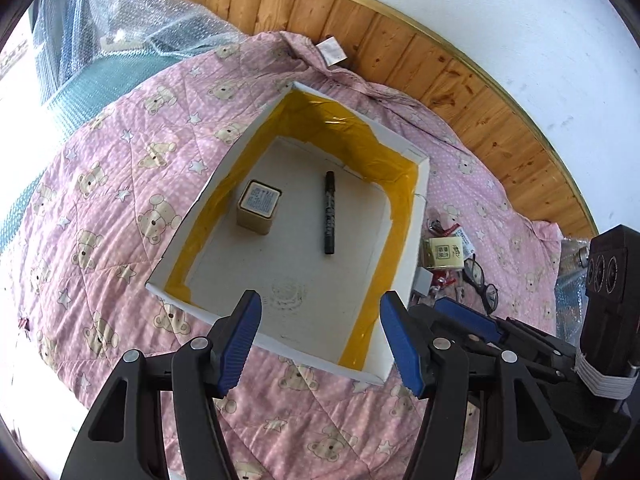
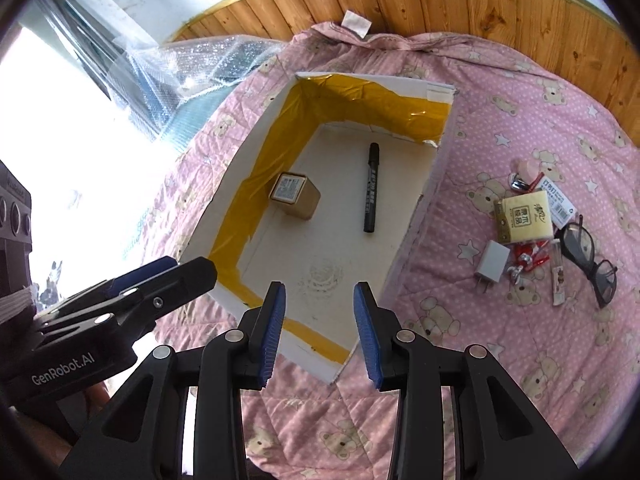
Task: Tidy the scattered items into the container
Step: 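Move both tools back toward the remaining items on the quilt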
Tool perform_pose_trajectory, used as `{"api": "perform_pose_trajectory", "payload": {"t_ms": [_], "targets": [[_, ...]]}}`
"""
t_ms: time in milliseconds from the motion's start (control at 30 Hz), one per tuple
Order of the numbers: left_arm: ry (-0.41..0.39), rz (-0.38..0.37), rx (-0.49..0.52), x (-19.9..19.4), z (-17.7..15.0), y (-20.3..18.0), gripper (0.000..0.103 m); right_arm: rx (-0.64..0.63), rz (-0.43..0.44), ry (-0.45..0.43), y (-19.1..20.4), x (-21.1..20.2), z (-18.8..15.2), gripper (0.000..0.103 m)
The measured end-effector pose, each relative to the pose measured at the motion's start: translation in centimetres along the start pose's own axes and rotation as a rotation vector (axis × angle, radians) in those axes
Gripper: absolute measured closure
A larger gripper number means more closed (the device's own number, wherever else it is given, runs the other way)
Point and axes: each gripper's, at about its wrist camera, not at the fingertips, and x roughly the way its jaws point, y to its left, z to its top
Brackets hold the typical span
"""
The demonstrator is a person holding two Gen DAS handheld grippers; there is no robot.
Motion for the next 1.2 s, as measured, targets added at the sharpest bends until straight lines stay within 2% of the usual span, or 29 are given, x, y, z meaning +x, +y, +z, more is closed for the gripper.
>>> {"api": "perform_pose_trajectory", "payload": {"t_ms": [567,833,1200], "targets": [[0.033,-0.032,0.099,0.7,-1.4,-5.9,0.040,0.164,-0.026,-0.025,-6.2,-2.3,-3.7,0.064],[0.047,-0.052,0.120,1.5,-1.8,-7.7,0.040,0.181,-0.045,-0.030,-7.7,-3.2,-4.6,0.064],[0.061,-0.092,0.221,2.7,-2.0,-12.8,0.040,0.282,-0.095,-0.044,-12.7,-4.6,-6.5,0.063]]}}
